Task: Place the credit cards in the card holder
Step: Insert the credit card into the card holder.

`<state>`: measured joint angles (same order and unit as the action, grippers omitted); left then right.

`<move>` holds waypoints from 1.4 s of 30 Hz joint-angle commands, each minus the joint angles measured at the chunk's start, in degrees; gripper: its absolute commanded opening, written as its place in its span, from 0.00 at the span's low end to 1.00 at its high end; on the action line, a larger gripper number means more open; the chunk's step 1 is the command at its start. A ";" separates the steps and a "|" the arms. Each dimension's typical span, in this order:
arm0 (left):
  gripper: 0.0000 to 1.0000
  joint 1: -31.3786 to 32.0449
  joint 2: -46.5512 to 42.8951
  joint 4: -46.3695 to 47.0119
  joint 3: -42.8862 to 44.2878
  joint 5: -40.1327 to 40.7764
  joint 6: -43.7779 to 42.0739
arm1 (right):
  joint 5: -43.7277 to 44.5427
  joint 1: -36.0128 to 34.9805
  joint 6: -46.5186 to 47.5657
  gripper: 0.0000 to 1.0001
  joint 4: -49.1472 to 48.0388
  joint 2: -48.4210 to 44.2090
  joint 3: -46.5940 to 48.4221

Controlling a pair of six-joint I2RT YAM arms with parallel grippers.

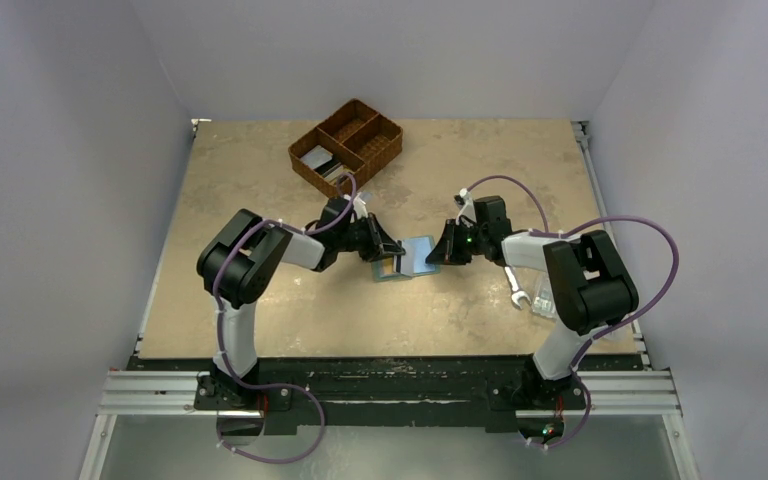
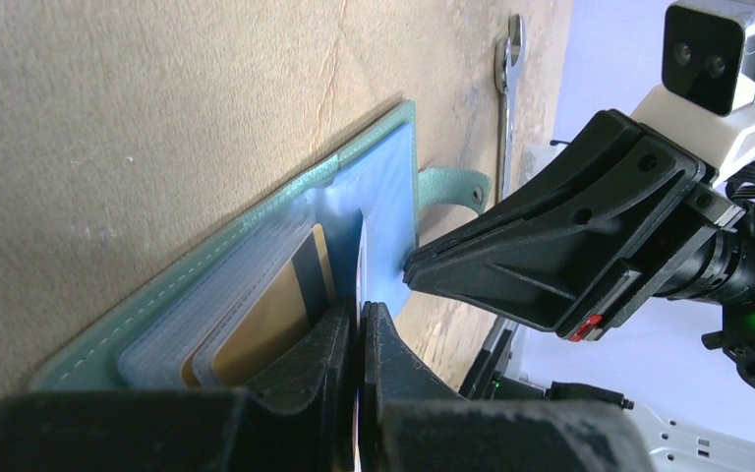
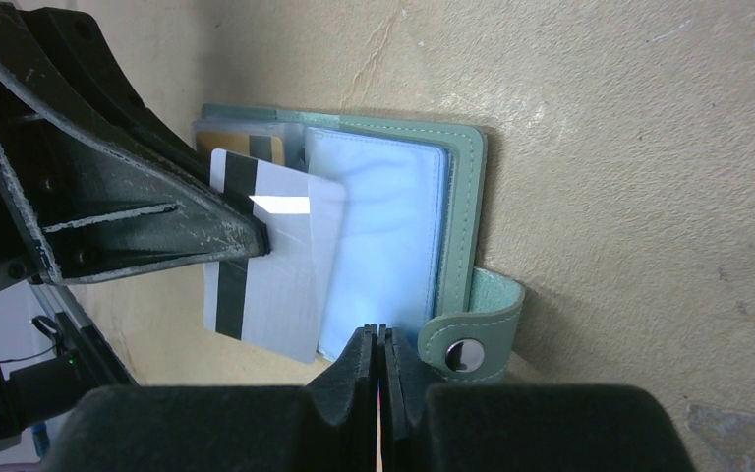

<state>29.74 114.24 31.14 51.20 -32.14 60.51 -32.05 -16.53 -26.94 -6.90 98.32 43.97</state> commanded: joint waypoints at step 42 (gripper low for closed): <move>0.00 4.52 4.97 34.47 -11.92 16.24 14.14 | 1.32 0.02 -3.19 0.05 -4.45 -0.86 -2.66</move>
<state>34.06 116.60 59.42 38.89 -16.60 72.01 -32.01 -16.53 -30.02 -10.72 97.97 41.52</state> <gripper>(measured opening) 0.032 0.074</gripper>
